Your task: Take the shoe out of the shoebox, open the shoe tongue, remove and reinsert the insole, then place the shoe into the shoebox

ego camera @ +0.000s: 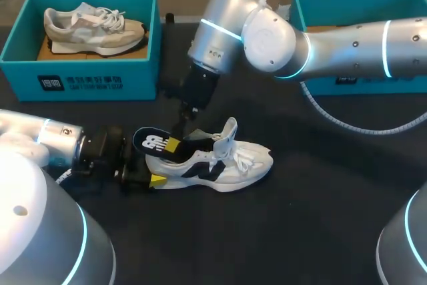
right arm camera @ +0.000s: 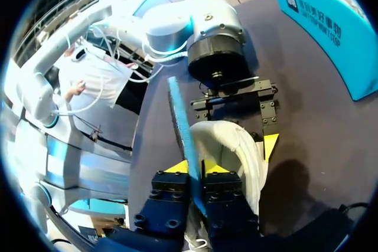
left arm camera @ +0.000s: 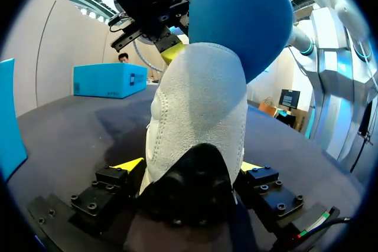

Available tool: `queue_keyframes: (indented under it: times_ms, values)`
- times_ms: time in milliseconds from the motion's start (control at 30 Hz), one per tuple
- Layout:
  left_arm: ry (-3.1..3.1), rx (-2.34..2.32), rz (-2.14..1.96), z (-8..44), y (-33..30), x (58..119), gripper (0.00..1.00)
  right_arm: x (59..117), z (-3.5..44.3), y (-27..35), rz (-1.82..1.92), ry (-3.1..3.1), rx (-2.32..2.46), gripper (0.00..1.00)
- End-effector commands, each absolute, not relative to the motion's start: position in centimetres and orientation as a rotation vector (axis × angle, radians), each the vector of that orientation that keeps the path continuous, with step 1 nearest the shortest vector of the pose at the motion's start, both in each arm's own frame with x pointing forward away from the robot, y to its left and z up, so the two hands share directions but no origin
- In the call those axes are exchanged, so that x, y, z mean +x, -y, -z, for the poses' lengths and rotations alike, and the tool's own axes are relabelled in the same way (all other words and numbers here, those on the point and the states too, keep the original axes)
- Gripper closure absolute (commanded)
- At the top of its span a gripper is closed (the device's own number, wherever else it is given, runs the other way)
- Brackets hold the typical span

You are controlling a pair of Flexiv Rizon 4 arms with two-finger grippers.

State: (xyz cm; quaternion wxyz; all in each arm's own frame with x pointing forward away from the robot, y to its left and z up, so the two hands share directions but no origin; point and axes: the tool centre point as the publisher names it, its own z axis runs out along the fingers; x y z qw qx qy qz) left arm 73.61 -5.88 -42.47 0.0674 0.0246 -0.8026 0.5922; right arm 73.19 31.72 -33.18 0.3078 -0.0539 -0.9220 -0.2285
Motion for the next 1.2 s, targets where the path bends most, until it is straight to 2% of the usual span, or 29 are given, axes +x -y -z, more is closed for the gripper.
queue_keyframes:
  times_ms: [33,333,667,1200]
  values:
    - [2.421,0.077,-1.783,42.8,5.9,73.8,1.00,73.4,32.7,-32.1,0.613,2.442,-0.131,1.00]
    - [2.421,0.077,-1.783,42.8,5.9,73.8,1.00,74.6,29.5,-33.9,0.764,2.497,-0.116,1.00]
    - [2.421,0.077,-1.783,42.8,5.9,73.8,1.00,76.5,25.1,-36.2,1.152,2.458,-0.154,1.00]
    - [2.421,0.077,-1.783,42.8,5.9,73.8,1.00,80.7,18.9,-38.9,1.401,2.425,-0.172,1.00]
